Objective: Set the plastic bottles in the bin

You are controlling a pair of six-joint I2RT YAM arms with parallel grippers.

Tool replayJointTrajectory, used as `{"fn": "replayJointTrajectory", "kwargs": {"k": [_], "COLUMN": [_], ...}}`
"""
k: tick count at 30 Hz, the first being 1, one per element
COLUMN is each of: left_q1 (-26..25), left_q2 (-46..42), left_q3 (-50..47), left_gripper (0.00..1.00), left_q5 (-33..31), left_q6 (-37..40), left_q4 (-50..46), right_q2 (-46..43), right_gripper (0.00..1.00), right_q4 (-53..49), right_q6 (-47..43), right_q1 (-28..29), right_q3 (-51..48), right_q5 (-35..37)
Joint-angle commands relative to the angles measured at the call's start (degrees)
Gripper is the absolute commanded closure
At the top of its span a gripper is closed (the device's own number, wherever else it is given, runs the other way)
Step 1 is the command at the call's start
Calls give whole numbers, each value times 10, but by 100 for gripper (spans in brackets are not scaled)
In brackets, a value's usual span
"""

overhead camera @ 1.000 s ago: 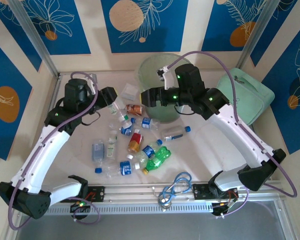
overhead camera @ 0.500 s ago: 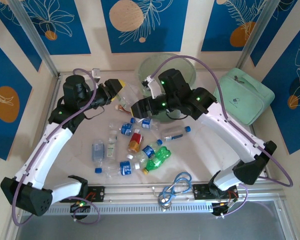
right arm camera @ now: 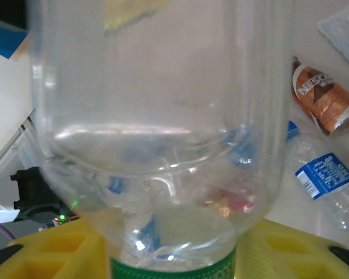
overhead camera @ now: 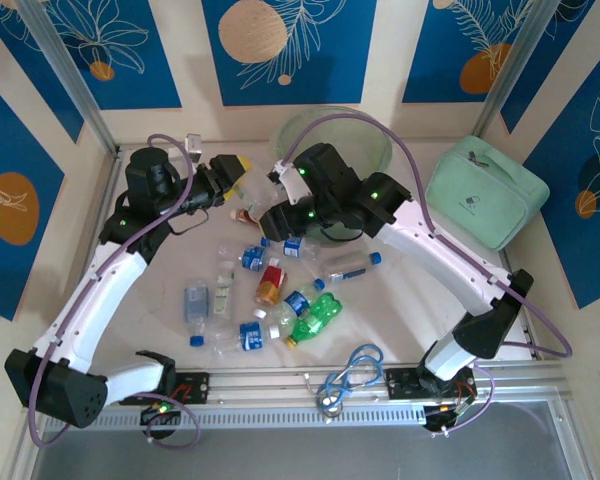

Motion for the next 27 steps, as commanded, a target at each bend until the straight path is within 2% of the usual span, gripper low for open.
{"fn": "replayJointTrajectory", "kwargs": {"k": [1,4,5,8,10,11,18,27], "left_q1": [13,16,16,17,19,19,19,19], "left_q2": [2,5,6,6,1,-2,-47,-92], "left_q3": [-7,-7,-8,-8,-2,4,20,-56], "left_gripper": [59,57,51,16,2,0,0,0], "left_q5": [23,23,22,14,3,-8,-124,-173], "left_q6": [-2,0,1,11,32,48,148,164], "left_q4": [17,15,17,14,1,-15,-127,-156], "right_q2": [3,3,4,7,7,7,45,143], "right_gripper": [57,63,64,66,67,67,68,68], "right_q4": [-11,-7,-7,-5,1,6,-7,-55], "right_q6": [-6,-8,-9,-11,-11,-9,9,27], "right_q1": [3,3,3,-1,-8,-15,-76,-175], "right_q3": [24,24,25,33,36,39,113,225], "right_q5": [22,26,29,41,49,53,71,72]}}
